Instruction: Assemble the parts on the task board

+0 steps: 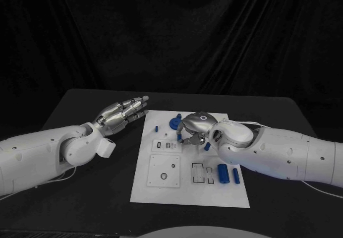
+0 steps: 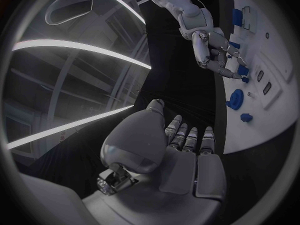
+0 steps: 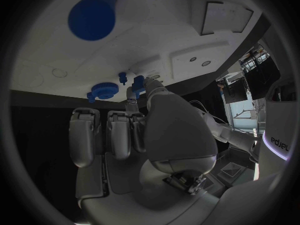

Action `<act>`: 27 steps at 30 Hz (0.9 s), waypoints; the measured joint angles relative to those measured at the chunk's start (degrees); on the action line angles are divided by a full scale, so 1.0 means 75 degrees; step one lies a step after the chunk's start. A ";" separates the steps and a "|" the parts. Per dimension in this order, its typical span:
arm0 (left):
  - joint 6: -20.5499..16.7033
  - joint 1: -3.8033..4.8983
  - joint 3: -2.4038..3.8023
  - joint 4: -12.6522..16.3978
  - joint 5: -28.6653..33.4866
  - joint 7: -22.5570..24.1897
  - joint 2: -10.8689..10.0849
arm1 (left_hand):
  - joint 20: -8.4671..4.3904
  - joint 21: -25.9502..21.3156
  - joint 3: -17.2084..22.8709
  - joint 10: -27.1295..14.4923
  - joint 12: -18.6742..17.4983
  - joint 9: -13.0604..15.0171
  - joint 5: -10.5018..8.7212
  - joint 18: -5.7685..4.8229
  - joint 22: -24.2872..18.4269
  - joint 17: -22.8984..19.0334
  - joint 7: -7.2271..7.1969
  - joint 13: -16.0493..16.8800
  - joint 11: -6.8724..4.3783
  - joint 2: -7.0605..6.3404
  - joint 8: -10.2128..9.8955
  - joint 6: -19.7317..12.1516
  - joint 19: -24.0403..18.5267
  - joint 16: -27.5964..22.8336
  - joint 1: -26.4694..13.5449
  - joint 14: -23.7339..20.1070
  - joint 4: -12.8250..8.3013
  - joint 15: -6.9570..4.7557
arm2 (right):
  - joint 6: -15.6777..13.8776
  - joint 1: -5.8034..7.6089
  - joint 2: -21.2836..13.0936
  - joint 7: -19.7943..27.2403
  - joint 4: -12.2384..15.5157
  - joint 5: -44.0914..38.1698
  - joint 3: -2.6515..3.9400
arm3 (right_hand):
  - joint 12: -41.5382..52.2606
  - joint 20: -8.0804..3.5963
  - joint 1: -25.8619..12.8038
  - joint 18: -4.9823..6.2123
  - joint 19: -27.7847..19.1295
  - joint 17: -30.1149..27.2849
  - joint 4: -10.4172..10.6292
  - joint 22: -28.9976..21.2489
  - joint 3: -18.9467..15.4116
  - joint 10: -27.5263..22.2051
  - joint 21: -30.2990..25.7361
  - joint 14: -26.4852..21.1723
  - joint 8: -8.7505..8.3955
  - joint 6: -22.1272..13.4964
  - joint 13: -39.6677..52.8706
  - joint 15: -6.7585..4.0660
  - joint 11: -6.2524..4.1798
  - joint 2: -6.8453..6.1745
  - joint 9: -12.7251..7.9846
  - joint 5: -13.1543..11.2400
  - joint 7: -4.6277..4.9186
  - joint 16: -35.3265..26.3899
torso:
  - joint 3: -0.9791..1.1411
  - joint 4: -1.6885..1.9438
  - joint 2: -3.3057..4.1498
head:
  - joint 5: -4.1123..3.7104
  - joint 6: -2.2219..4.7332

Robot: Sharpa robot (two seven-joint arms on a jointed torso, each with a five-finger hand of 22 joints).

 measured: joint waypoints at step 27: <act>0.0102 0.0000 0.0000 -0.0036 0.0000 -0.0130 0.0035 | 0.0000 0.0000 0.0022 -0.0001 0.0000 0.0006 0.0000 0.0000 0.0000 0.0000 0.0027 -0.0002 0.0056 0.0000 0.0000 0.0027 0.0000 0.0000 0.0000 0.0000 0.0022 0.0000 | 0.0516 -0.0141 0.0120 -0.0092 0.0075 -0.0018 0.0008 | 0.0000 0.0055 -0.0102 0.0000 0.0000 0.0000 -0.0106 0.0005 0.0001 0.0017 -0.0079 -0.0007 -0.0045 -0.0323 -0.0001 0.0047 0.0039 0.0021 0.0040 -0.0199 0.0093 -0.0034 | 0.0000 0.0000 -0.0002 | -0.0010 -0.0104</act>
